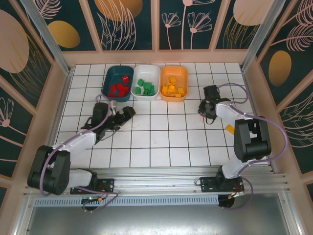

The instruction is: Sort the legos into containers by color

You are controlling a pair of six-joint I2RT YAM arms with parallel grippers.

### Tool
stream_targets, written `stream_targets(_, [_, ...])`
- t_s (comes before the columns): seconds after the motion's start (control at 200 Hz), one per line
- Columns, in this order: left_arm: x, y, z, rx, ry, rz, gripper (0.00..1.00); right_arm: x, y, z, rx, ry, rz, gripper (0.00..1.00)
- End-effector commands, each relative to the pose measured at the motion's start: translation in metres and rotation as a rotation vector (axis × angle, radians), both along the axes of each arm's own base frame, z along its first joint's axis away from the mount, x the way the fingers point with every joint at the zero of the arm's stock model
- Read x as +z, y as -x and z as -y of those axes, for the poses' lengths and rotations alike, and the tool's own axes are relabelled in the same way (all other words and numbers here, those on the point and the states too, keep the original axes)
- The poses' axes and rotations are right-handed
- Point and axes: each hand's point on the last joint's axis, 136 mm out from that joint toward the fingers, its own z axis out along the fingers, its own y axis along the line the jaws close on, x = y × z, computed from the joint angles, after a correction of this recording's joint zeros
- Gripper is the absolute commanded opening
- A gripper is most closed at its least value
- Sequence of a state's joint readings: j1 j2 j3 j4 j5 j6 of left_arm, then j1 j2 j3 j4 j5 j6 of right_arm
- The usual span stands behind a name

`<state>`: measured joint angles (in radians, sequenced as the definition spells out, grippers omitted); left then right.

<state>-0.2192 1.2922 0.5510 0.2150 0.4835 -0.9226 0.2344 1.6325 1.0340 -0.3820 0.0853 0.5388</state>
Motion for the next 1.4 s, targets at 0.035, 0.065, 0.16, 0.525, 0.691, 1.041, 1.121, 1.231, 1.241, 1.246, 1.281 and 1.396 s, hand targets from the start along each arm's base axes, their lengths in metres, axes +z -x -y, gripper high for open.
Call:
stream_targets(0.035, [-0.005, -0.009, -0.068, 0.210, 0.004, -0.097, 0.98, 0.070, -0.034, -0.108, 0.187, -0.092, 0.195, 0.25])
stream_targets(0.065, [-0.009, -0.009, -0.078, 0.238, 0.023, -0.114, 0.99, 0.075, -0.041, -0.133, 0.235, -0.111, 0.220, 0.25])
stream_targets(0.16, [-0.021, -0.006, -0.093, 0.292, 0.122, -0.176, 0.98, 0.093, -0.064, -0.216, 0.390, -0.158, 0.291, 0.25])
stream_targets(0.525, [-0.003, 0.005, -0.097, 0.282, 0.120, -0.159, 0.99, 0.104, -0.123, -0.407, 0.737, -0.321, 0.405, 0.25])
stream_targets(0.691, [0.009, 0.003, -0.093, 0.243, 0.124, -0.126, 0.99, 0.076, -0.115, -0.424, 0.779, -0.385, 0.383, 0.26])
stream_targets(1.041, [0.034, 0.000, -0.090, 0.199, 0.107, -0.030, 0.98, 0.064, -0.114, -0.431, 0.792, -0.381, 0.381, 0.37])
stream_targets(1.121, [0.036, 0.000, -0.090, 0.195, 0.103, -0.019, 0.98, 0.063, -0.114, -0.429, 0.789, -0.373, 0.378, 0.53])
stream_targets(1.231, [0.039, -0.001, -0.089, 0.183, 0.106, -0.009, 0.98, 0.081, -0.115, -0.428, 0.785, -0.366, 0.407, 0.71])
stream_targets(1.241, [0.040, -0.001, -0.088, 0.181, 0.108, -0.009, 0.99, 0.085, -0.115, -0.427, 0.783, -0.365, 0.412, 0.72])
stream_targets(1.246, [0.040, -0.001, -0.088, 0.181, 0.108, -0.009, 0.99, 0.086, -0.115, -0.427, 0.783, -0.364, 0.414, 0.72])
stream_targets(1.281, [0.043, -0.001, -0.087, 0.175, 0.111, 0.000, 0.99, 0.098, -0.116, -0.425, 0.776, -0.359, 0.435, 0.73])
stream_targets(1.396, [0.056, -0.002, -0.087, 0.169, 0.112, 0.039, 0.98, 0.146, -0.116, -0.412, 0.750, -0.331, 0.507, 0.73])
